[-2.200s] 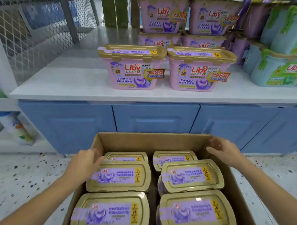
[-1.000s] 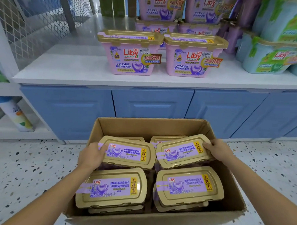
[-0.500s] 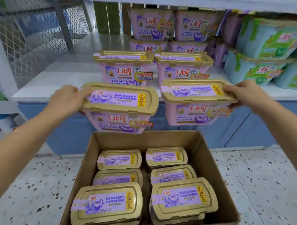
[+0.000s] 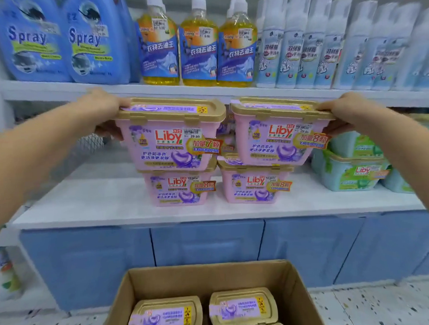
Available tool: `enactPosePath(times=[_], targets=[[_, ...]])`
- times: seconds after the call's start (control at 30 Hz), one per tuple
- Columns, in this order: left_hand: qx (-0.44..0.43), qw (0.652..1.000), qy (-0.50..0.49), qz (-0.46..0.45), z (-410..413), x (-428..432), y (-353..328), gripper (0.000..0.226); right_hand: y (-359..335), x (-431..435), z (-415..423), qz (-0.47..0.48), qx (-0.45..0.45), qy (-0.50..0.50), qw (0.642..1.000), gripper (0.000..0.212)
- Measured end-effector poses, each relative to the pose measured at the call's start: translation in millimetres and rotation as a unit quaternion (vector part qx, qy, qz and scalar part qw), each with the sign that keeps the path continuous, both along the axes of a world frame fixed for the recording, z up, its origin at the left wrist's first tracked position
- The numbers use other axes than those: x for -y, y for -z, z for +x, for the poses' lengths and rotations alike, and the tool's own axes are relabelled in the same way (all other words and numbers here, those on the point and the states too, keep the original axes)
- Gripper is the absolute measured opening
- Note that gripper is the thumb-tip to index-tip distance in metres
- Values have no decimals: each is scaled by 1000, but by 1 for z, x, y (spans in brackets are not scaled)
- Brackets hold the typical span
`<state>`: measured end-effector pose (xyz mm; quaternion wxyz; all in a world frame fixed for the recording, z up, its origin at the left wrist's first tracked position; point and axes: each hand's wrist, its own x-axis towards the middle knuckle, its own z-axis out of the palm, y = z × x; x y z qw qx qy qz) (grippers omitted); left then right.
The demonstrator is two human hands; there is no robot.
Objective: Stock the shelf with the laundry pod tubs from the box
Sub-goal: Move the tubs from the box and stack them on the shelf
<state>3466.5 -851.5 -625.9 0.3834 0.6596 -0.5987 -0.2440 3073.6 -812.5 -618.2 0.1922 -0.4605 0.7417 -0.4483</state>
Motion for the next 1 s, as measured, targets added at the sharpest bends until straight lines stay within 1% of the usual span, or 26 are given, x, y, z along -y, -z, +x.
enactPosePath(times=[0.27,0.57,0.83,0.9,0.97,1.0], targets=[[2,1000,-12,16,-12,36,8,27,4,38,7,33,-31,0,999,32],[-31,999,-33,28,-8,70,19,33,23,67,3,71,-42,-5,997,32],[9,999,-42,26,-14,81,25,34,32,73,1,61,-33,-2,998,30],[-4,998,-40,37,-15,81,25,29,35,73,0,46,-16,-6,999,35],[-16,998,-35,48,-15,83,26,27,38,70,-2,27,8,-10,1000,50],[-24,998,-32,49,-14,83,25,30,40,69,-3,12,19,-10,1000,58]])
